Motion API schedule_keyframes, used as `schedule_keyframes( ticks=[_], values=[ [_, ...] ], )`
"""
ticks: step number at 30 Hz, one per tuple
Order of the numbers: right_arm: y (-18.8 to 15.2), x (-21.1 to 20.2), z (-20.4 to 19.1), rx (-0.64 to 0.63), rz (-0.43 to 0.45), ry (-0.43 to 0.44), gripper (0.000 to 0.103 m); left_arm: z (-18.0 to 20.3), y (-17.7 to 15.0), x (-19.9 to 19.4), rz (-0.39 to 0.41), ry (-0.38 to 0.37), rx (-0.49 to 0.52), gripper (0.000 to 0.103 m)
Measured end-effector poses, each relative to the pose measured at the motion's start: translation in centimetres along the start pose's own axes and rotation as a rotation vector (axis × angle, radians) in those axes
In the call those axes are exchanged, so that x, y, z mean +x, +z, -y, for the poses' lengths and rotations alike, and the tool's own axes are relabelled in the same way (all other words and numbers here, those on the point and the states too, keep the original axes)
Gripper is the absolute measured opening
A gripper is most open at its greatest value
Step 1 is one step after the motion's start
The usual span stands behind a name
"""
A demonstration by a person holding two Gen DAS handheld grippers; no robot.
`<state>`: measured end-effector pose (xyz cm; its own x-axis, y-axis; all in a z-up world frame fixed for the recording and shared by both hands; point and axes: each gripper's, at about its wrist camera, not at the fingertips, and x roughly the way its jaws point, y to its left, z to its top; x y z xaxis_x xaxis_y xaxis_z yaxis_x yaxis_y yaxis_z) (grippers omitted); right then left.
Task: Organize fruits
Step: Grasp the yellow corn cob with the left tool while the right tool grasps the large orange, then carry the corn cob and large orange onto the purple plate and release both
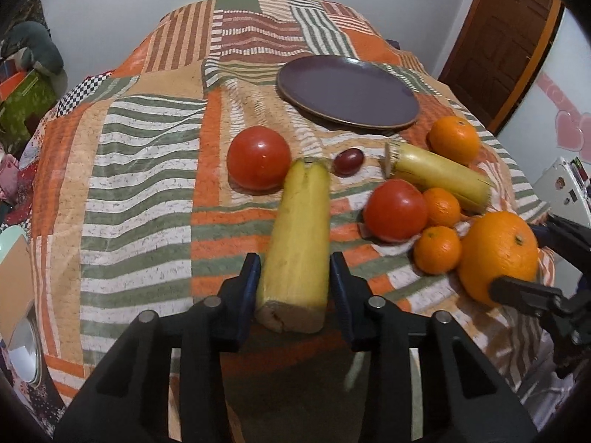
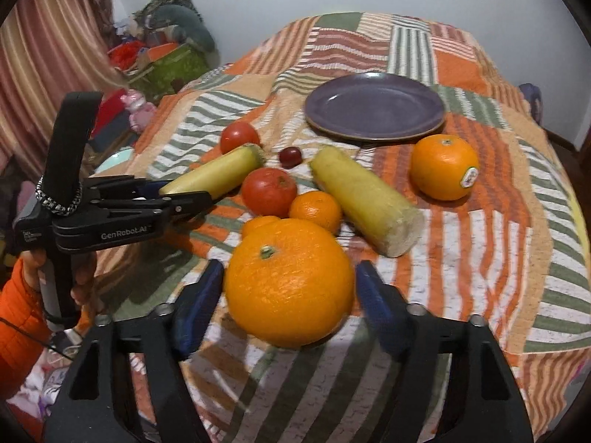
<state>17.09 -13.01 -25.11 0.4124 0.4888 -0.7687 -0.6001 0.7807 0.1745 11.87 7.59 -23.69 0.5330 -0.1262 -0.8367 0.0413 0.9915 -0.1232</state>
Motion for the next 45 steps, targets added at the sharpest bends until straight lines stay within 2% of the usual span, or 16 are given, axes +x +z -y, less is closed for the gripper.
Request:
schedule_keyframes(
  ticks=[8, 13, 25, 31, 38, 45],
  values=[
    [0.2, -0.7, 0.0, 0.0, 0.039, -0.026, 0.066, 1.3, -1.5, -1.6, -0.029, 0.004, 0.051, 0.035],
    [0.7, -1.8, 1.0, 0.028, 0.078, -0.034, 0.066, 1.4, -0.8, -1.5, -0.051, 0.001, 0.06, 0.035],
    [2.4, -3.7, 3.9, 0.074, 0.149, -0.079, 0.066, 1.3, 1.7, 2.5, -0.103, 0.009, 0.05, 0.034],
    [3.8, -4.4, 5.3, 0.067, 0.184, -0.099, 0.066, 1.3, 2.6, 1.0, -0.057, -0.005, 0.03, 0.034],
    [7.1, -5.5, 6.9, 0.033, 0.254, -0.137, 0.066, 2.4, 6.2, -2.5, 0.057, -0.013, 0.04, 0.034],
    [10.0, -5.9, 8.4, 0.018, 0.306, -0.161, 0.066, 3.6, 10.1, -3.6, 0.14, -0.016, 0.056, 0.034]
  ],
)
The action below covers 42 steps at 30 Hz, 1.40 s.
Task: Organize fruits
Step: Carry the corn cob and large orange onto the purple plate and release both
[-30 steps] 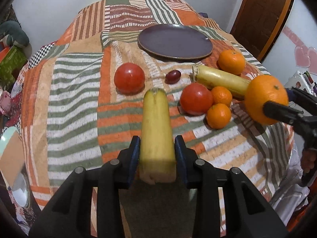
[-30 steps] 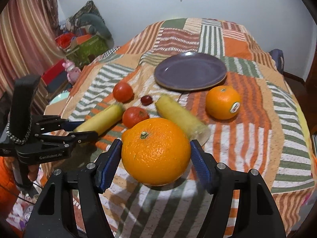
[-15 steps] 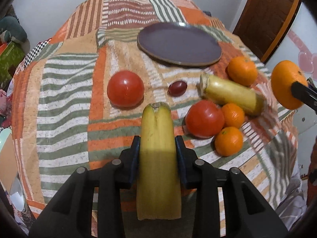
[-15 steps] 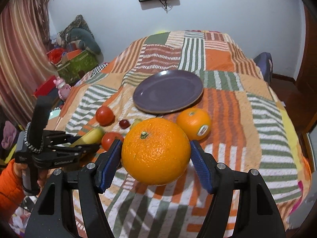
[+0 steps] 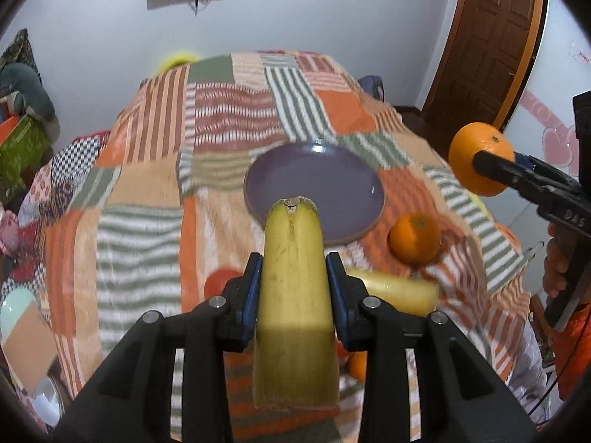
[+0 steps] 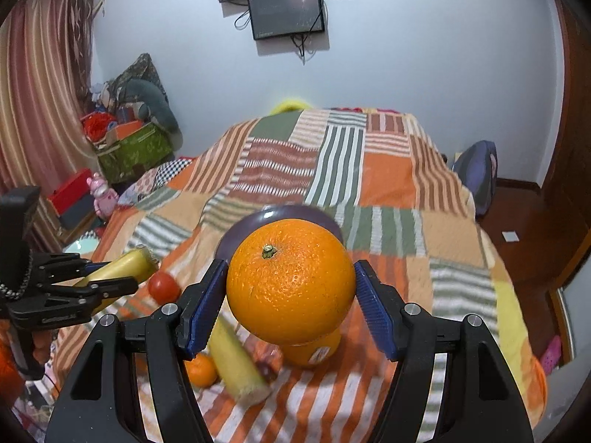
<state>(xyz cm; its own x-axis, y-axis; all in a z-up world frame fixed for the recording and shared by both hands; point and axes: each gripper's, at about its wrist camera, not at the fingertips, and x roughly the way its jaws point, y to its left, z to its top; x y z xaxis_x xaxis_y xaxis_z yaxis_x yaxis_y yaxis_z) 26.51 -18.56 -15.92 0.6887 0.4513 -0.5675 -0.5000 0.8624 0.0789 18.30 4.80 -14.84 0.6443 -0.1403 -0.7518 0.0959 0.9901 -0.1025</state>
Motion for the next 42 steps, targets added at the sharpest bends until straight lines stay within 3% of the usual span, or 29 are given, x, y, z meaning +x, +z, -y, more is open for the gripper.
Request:
schedule_keyframes(
  ticks=[16, 29, 32, 42],
  values=[
    [3.9, 5.6, 1.0, -0.075, -0.003, -0.008, 0.066, -0.5, 8.1, 5.7, 0.055, 0.049, 0.0, 0.034],
    [3.8, 13.0, 2.3, -0.082, -0.143, 0.032, 0.066, -1.5, 10.9, 12.9, -0.009, 0.073, 0.008, 0.034],
    [3.7, 14.5, 2.3, -0.093, -0.17, 0.038, 0.066, -1.4, 11.3, 13.8, -0.007, 0.085, 0.03, 0.018],
    [2.2, 18.5, 2.4, -0.142, -0.322, 0.078, 0.066, -1.5, 11.1, 16.4, -0.07, 0.075, 0.028, 0.018]
  ],
)
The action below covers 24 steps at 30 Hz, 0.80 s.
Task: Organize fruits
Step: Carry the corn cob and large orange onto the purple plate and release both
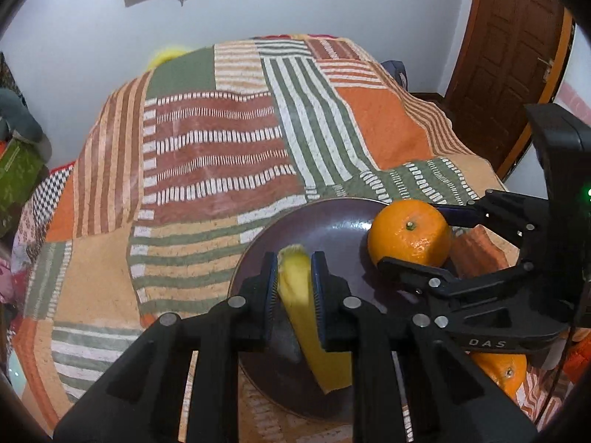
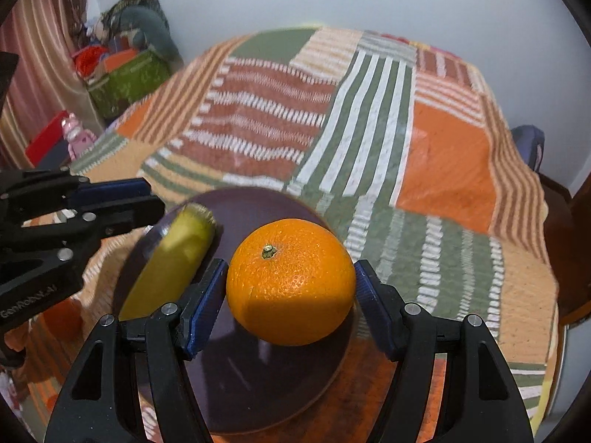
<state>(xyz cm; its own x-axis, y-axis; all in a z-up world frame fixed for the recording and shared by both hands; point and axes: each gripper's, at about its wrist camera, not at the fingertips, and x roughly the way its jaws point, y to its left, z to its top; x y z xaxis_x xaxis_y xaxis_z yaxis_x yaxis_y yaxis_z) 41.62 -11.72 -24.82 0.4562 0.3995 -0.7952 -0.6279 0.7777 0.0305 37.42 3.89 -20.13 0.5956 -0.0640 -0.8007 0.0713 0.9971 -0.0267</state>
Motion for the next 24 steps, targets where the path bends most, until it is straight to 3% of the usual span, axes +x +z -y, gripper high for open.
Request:
schedule_keyframes(
  ticks=[5, 8, 9, 11, 13, 24],
  values=[
    [0.3, 0.2, -0.5, -0.046, -0.026, -0.018, 0.067, -0.3, -0.6, 0.2, -0.024, 0.018, -0.01, 0.018],
    [0.2, 0.1, -0.4, -0.038, -0.039, -0.017, 0.067, -0.3, -1.1, -0.8, -0.019, 0.02, -0.009, 0.026],
    [0.2, -0.2, -0.3, -0.03, -0.031, -0.012, 0.068, -0.3, -1.2, -1.1, -0.014, 0.021, -0.011, 0.033],
    [0.2, -1.1, -0.3, -0.018, 0.0, -0.012, 0.08, -0.4, -1.4, -2.0, 0.001, 0.031, -0.014, 0.042],
    [0.2, -2.5, -0.5, -0.019, 0.042, -0.023, 0.084, -0.5, -1.6, -3.0, 0.014, 0.039, -0.013, 0.045],
    [-1.5, -10.1, -1.5, -0.003, 0.16, -0.097, 0.084, -2.1, -3.9, -9.9, 0.08, 0.068, -0.055, 0.056]
  ],
)
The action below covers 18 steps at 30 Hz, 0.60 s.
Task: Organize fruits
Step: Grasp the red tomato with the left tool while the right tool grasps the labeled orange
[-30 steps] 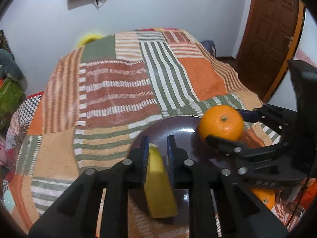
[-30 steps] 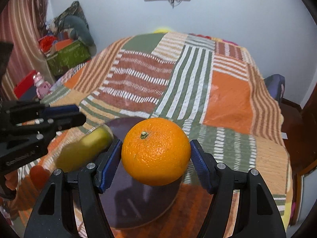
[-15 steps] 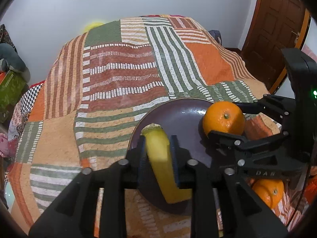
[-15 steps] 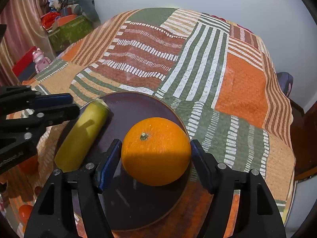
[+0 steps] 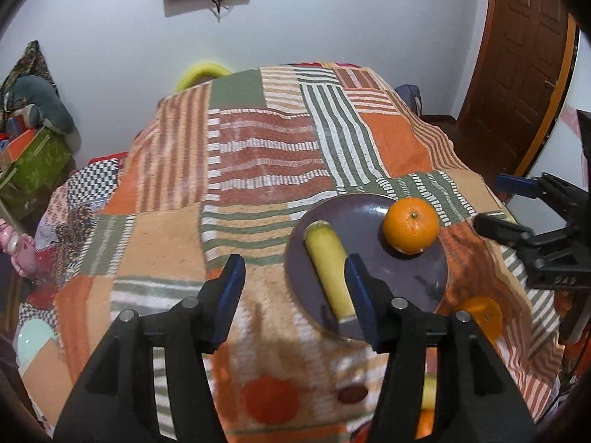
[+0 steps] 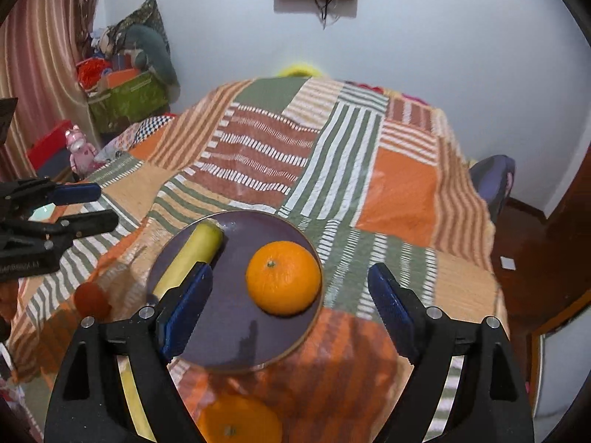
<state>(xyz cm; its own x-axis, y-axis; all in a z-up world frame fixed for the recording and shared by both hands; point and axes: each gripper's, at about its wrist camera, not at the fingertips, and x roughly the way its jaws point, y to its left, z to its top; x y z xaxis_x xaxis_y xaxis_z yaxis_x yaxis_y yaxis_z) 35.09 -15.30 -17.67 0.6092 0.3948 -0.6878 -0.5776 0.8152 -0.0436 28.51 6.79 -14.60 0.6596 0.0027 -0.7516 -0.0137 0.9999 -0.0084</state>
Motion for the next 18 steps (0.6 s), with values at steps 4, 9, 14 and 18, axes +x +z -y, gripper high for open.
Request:
schedule_keyframes(
  ticks=[4, 9, 14, 18],
  values=[
    [-1.1, -2.3, -0.2, 0.035, 0.025, -0.018, 0.084, -0.9, -1.4, -2.0, 0.005, 0.012, -0.007, 0.058],
    [-2.8, -4.0, -0.6, 0.075, 0.029, -0.037, 0.084, -2.1, -3.6, -3.8, -0.005, 0.019, -0.024, 0.061],
    [-4.9, -4.6, -1.1, 0.115, 0.006, -0.049, 0.085, -3.0, -6.1, -3.7, -0.046, 0.016, -0.048, 0.062],
    [-6.6, -4.1, -1.4, 0.16, -0.024, -0.04, 0.085, -3.3, -8.1, -2.8, -0.095, 0.01, -0.053, 0.062]
  ],
)
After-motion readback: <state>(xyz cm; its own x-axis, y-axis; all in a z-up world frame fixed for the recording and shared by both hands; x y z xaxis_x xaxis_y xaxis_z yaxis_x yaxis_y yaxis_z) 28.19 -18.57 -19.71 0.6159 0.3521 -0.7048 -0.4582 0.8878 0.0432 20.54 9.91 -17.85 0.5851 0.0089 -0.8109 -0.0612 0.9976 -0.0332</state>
